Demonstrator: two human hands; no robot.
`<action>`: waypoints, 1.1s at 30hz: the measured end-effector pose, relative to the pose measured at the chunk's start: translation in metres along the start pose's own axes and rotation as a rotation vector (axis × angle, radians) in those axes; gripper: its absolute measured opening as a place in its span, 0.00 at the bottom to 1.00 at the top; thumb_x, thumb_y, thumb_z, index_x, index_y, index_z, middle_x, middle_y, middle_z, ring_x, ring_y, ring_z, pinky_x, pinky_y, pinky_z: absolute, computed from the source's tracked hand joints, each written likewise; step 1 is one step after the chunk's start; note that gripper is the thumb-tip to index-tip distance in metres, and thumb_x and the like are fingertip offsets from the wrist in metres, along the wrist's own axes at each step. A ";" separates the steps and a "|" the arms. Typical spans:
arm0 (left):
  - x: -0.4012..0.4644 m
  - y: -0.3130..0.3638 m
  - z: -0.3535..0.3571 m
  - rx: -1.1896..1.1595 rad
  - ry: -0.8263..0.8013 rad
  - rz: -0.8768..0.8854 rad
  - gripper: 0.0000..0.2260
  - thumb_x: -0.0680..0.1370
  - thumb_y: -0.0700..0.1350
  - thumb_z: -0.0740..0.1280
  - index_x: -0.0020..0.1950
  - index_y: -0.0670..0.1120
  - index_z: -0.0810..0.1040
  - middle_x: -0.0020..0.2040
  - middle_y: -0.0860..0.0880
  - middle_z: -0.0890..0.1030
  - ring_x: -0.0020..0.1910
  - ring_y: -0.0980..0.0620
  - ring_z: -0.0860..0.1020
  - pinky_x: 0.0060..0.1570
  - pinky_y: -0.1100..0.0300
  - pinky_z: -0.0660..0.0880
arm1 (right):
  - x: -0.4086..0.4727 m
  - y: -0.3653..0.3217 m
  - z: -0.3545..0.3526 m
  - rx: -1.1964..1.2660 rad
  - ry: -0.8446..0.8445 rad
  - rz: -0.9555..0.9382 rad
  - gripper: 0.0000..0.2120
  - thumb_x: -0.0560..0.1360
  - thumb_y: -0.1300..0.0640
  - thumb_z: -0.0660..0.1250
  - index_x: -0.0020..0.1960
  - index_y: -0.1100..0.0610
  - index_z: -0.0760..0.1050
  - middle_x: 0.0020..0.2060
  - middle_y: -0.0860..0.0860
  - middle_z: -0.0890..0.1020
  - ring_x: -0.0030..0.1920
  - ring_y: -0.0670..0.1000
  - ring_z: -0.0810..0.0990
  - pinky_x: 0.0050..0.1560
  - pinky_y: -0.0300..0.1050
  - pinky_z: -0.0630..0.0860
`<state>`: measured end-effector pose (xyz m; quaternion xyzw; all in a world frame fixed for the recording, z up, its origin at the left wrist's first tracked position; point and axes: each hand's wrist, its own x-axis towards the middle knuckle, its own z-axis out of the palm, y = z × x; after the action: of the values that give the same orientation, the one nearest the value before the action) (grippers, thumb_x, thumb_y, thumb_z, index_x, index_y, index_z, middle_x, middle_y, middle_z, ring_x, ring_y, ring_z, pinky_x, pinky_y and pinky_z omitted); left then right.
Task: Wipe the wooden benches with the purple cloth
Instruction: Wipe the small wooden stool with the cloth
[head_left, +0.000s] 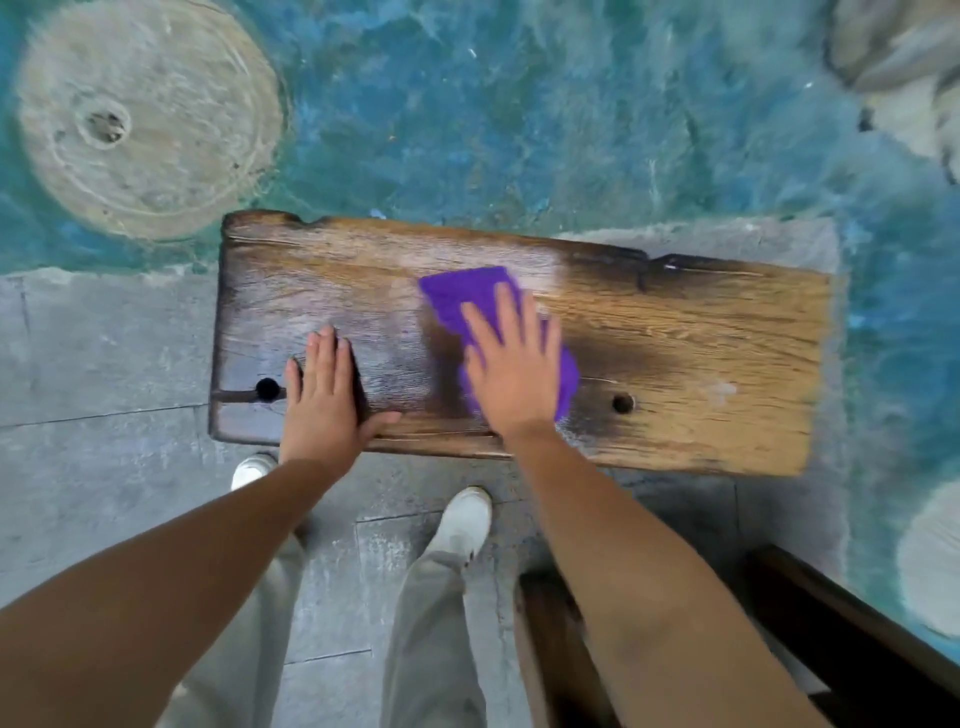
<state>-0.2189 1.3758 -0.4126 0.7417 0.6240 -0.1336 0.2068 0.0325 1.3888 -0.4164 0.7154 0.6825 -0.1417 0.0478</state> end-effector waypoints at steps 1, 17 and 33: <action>0.000 -0.002 0.001 0.028 -0.001 -0.006 0.53 0.73 0.76 0.54 0.82 0.38 0.47 0.83 0.40 0.44 0.82 0.42 0.44 0.78 0.38 0.48 | -0.003 0.030 -0.004 0.000 -0.005 0.087 0.27 0.82 0.43 0.54 0.81 0.41 0.59 0.83 0.52 0.55 0.82 0.61 0.54 0.78 0.68 0.54; 0.000 0.004 0.005 0.045 0.004 0.009 0.51 0.73 0.72 0.57 0.81 0.37 0.46 0.82 0.39 0.43 0.82 0.40 0.43 0.78 0.38 0.46 | -0.059 0.049 -0.018 0.303 0.078 0.797 0.29 0.81 0.53 0.62 0.81 0.47 0.62 0.83 0.57 0.54 0.82 0.64 0.52 0.78 0.65 0.55; -0.052 0.051 -0.232 -0.803 -0.174 0.013 0.11 0.82 0.43 0.65 0.63 0.44 0.80 0.57 0.45 0.82 0.46 0.61 0.81 0.46 0.66 0.77 | -0.079 -0.122 -0.214 0.591 -0.068 0.242 0.36 0.72 0.59 0.72 0.77 0.45 0.65 0.56 0.56 0.83 0.54 0.63 0.82 0.51 0.53 0.78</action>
<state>-0.1919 1.4338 -0.1779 0.5919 0.6022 0.0597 0.5324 -0.0614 1.3768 -0.1752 0.7692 0.5199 -0.3507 -0.1229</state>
